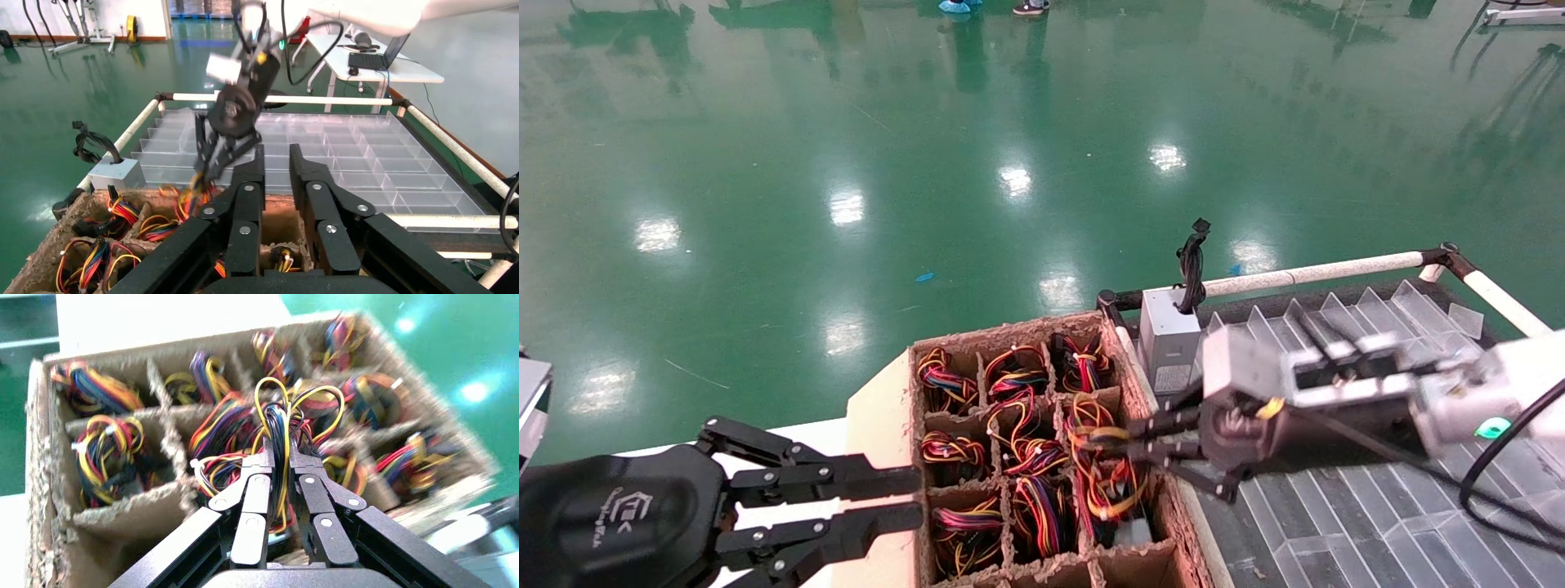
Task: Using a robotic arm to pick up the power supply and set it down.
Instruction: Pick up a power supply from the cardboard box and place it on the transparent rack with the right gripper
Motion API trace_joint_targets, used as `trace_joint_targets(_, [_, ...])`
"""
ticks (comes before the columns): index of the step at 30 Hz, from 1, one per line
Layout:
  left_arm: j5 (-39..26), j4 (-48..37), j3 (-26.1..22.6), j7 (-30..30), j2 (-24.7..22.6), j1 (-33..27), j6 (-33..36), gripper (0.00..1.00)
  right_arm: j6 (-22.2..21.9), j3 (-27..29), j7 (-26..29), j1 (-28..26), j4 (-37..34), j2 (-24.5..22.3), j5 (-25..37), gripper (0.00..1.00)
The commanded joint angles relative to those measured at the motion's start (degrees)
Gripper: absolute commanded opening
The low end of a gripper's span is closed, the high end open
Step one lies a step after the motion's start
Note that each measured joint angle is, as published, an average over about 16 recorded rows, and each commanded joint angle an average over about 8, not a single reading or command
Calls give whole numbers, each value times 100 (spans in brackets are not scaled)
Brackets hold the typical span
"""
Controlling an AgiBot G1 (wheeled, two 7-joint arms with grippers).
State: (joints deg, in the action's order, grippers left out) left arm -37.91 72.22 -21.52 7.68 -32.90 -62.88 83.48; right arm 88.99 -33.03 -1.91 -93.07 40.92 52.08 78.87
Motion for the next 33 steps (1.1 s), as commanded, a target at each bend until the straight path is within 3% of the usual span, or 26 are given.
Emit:
trace_joint_targets(1, [0,0,0,0,0,0,0,100,40,77,9,-52,82,-79,-135,0])
trace_joint_targets(17, [0,0,-1,0,0,0,0,100,37,485,-72,-1029,392,-460,-923,0])
trace_joint_targets(33, [1,0,-1,-1,0,0,0,100,-32,89,-432,-1810,-548,-697,-321,0])
